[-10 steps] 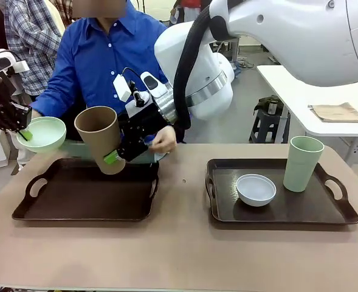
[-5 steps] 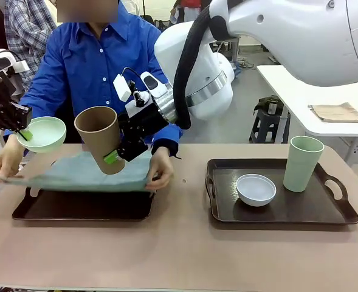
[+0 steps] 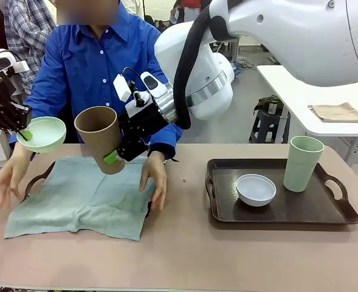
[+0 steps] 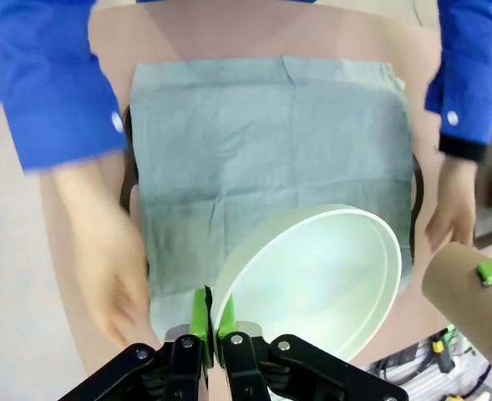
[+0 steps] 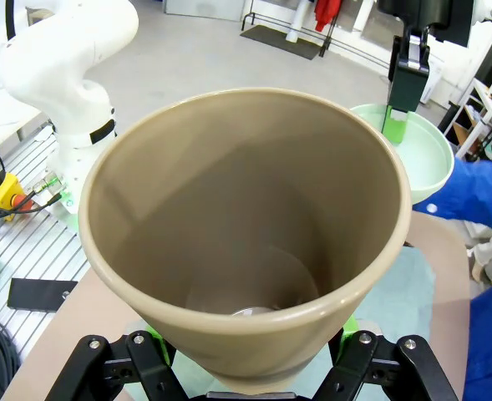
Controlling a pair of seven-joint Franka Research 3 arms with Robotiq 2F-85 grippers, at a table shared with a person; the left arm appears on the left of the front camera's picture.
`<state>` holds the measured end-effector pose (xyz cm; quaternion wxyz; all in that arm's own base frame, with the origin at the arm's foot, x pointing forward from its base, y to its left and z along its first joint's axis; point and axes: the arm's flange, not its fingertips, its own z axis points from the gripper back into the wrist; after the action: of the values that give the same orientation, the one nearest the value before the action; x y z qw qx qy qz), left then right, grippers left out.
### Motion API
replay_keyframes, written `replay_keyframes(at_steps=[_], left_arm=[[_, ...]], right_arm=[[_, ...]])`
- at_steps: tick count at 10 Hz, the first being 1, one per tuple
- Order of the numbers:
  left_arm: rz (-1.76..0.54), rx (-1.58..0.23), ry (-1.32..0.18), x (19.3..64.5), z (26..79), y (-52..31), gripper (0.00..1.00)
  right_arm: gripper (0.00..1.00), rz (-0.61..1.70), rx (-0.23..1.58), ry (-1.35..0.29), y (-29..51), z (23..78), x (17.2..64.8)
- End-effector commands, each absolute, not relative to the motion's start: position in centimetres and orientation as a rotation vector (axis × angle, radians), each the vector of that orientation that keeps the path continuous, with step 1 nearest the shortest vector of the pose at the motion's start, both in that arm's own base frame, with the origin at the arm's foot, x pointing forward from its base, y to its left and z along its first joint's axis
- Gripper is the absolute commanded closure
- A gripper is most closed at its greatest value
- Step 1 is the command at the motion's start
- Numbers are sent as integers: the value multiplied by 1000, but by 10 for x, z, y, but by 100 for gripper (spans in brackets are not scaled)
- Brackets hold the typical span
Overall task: Set up a tray with a mat and arrange the tableware.
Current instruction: Place the Picnic Bowl and Reusable plastic cup back onto the Handle tray in front of the human's position.
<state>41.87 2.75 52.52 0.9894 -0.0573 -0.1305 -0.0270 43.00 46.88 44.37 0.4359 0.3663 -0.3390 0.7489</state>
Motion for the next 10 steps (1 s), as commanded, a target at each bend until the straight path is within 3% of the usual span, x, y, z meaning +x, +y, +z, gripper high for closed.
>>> replay_keyframes(at_steps=[1, 10], left_arm=[[-55, -117, -266, 422, 527, 28, 100], [-55, -117, -266, 422, 527, 28, 100]], right_arm=[[81, 1863, 914, -847, 469, 445, 430], [81, 1863, 914, -847, 469, 445, 430]])
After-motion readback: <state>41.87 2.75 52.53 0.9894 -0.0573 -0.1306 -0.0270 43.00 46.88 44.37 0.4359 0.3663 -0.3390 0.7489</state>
